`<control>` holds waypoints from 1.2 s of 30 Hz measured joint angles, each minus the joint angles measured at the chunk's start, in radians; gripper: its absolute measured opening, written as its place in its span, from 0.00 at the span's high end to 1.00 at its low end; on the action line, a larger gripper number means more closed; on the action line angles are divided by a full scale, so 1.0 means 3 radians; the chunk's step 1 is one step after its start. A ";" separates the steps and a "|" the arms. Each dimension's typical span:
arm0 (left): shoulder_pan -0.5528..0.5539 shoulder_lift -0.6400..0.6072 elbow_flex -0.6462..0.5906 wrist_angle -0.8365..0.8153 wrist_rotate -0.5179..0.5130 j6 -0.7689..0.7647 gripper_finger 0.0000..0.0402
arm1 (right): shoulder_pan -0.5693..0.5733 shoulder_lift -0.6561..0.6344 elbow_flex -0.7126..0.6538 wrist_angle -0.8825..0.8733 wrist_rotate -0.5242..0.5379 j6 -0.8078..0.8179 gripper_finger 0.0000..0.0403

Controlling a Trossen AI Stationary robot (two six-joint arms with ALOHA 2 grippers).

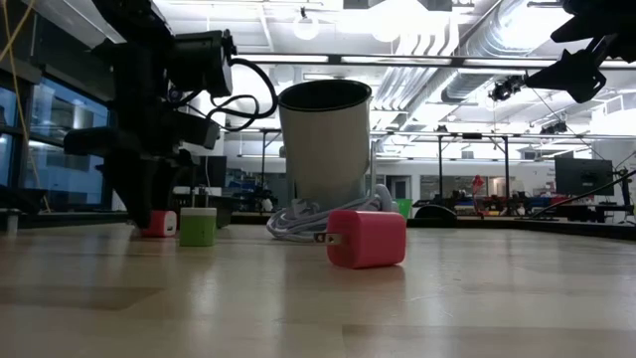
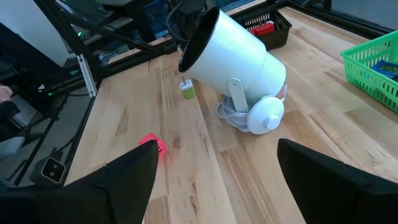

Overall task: Pick & Place Office items
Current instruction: Put the top pink charger adapter into the black bin

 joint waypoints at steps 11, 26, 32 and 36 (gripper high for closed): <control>0.0000 -0.0003 0.0001 -0.0001 -0.0001 -0.0007 0.66 | 0.0000 0.0000 0.0000 0.0000 0.0000 0.0000 0.21; 0.0000 -0.0257 0.0000 -0.0143 -0.0005 -0.0133 0.66 | -0.0001 0.0001 0.0000 0.0000 -0.0001 0.0000 0.21; 0.0019 -0.0608 0.0023 -0.0348 -0.0190 -0.0342 0.66 | 0.0000 0.0000 0.0000 0.0000 0.0000 0.0000 0.21; 0.0122 -0.0876 0.0074 -0.0530 -0.0409 -0.0611 0.66 | 0.0000 0.0001 0.0000 0.0000 0.0000 0.0000 0.21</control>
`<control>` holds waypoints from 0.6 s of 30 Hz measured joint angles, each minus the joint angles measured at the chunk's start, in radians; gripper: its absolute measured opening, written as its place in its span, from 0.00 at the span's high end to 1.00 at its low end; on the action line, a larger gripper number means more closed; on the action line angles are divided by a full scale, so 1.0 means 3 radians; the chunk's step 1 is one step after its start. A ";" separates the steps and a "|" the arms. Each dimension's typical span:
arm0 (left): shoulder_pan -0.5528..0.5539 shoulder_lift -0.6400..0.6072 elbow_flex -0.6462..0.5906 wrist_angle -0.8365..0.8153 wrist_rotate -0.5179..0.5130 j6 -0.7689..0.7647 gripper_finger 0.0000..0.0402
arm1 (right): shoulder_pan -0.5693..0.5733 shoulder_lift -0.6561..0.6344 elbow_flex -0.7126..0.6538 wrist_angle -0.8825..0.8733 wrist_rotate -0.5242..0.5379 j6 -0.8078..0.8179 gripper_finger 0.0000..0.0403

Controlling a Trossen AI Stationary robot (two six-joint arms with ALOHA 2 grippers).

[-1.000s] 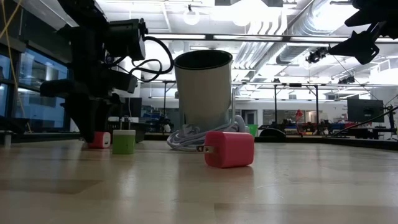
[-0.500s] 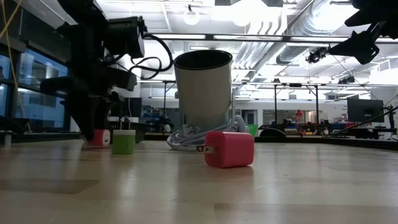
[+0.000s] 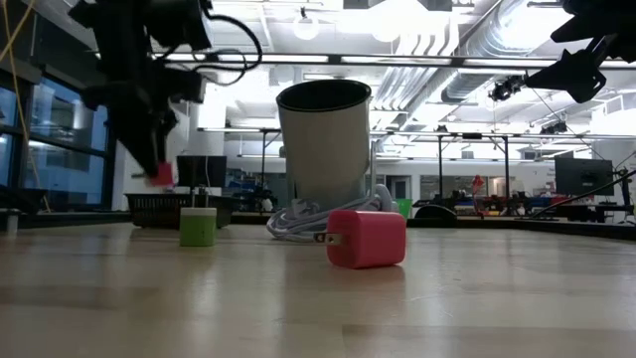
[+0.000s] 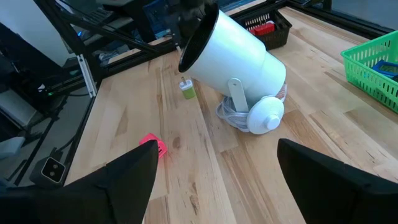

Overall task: Pick & Place Office items
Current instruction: Put the top pink charger adapter into the black bin

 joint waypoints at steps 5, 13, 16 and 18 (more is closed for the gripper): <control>0.0210 -0.0247 0.0160 -0.0102 -0.0035 -0.0221 0.66 | 0.0000 -0.0001 0.0000 0.0000 -0.0001 0.0000 0.21; 0.0720 -0.0309 0.0473 -0.0299 -0.0159 -0.0699 0.66 | -0.0001 0.0000 0.0000 0.0000 0.0000 0.0000 0.21; 0.0926 -0.0309 0.0479 -0.0300 -0.0158 -0.0825 0.66 | -0.0001 0.0000 0.0000 0.0000 0.0000 0.0000 0.21; 0.1054 -0.0308 0.0479 -0.0294 -0.0156 -0.0992 0.66 | 0.0000 -0.0001 0.0000 0.0000 -0.0001 0.0000 0.21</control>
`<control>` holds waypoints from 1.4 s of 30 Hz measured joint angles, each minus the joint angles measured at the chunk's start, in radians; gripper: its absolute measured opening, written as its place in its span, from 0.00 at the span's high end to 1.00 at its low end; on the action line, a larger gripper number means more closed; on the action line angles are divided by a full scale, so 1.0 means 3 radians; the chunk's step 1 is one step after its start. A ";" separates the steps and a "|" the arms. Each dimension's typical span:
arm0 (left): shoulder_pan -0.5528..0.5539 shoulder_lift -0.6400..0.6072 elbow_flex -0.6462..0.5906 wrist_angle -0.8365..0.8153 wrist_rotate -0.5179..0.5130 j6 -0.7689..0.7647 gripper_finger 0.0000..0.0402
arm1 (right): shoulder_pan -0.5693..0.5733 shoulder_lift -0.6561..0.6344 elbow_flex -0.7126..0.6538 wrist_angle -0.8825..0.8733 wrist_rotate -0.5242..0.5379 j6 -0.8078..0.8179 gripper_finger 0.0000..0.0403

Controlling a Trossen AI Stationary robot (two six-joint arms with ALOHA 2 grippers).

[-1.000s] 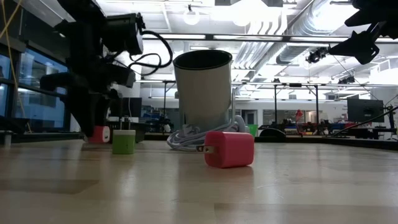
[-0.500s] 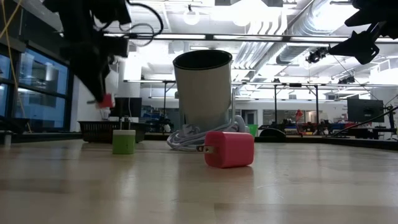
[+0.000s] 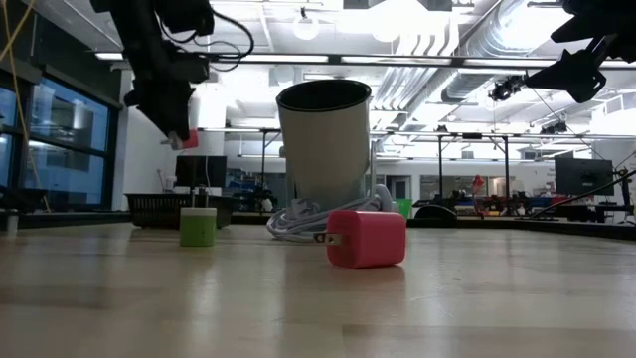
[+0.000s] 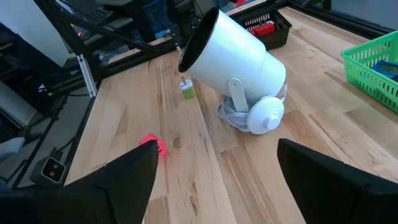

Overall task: Pick & Place Office items
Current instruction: Put the top pink charger adapter into the black bin

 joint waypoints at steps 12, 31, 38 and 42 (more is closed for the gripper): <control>0.0552 0.0190 0.0000 -0.0135 -0.0110 -0.0721 0.66 | -0.0001 0.0000 0.0000 0.0000 0.0001 0.0000 0.21; 0.0939 0.1151 -0.0004 -0.0040 0.0071 -0.1298 0.66 | -0.0001 0.0000 0.0000 0.0000 0.0001 0.0000 0.21; 0.0938 0.1184 -0.0006 -0.0040 -0.0049 -0.1318 0.66 | 0.0000 0.0001 0.0000 -0.0001 0.0000 0.0000 0.21; 0.0938 0.1184 -0.0008 -0.0039 -0.0079 -0.1326 0.66 | -0.0001 0.0001 0.0000 -0.0001 0.0001 0.0000 0.21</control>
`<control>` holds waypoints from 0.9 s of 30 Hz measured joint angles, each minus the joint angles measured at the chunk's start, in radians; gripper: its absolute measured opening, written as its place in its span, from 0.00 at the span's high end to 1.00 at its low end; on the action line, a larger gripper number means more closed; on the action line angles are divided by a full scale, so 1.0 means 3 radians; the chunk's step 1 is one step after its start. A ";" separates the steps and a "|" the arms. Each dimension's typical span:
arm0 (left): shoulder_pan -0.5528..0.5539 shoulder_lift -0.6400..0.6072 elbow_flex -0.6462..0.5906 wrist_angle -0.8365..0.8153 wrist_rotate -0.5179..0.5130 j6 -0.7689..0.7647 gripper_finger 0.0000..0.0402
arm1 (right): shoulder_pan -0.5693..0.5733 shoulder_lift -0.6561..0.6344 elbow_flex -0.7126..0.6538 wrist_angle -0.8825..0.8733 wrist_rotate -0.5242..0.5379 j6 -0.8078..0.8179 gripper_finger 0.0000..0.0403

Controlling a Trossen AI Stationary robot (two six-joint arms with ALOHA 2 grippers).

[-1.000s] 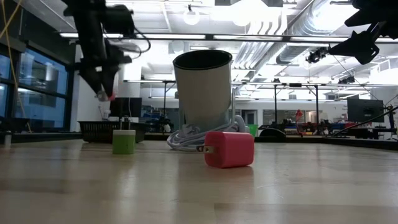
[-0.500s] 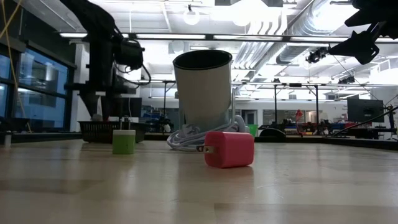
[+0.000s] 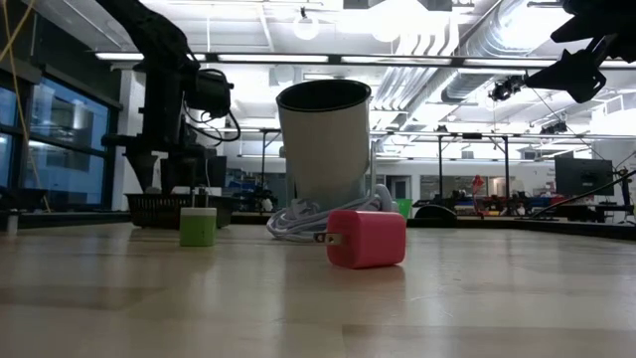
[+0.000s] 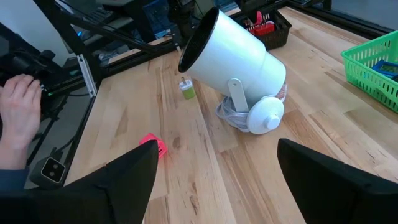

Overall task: Pick & Place Office items
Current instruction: Put the top pink charger adapter into the black bin, then put the green charger adapter into the black bin

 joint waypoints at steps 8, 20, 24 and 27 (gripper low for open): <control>0.0000 0.0000 -0.0001 -0.0001 0.0007 0.0000 0.66 | 0.0001 0.0000 0.0000 0.0001 -0.0001 0.0000 0.21; -0.0001 -0.0001 -0.0001 -0.0016 0.0066 0.0024 0.61 | 0.0000 -0.0001 0.0000 0.0001 -0.0001 0.0000 0.21; -0.0001 -0.0001 -0.0001 -0.0016 0.0065 0.0025 0.57 | 0.0001 -0.0001 0.0000 0.0000 -0.0001 0.0000 0.21; -0.0001 -0.0001 -0.0001 -0.0016 0.0066 0.0025 0.56 | 0.0000 -0.0001 0.0000 0.0001 -0.0001 0.0000 0.21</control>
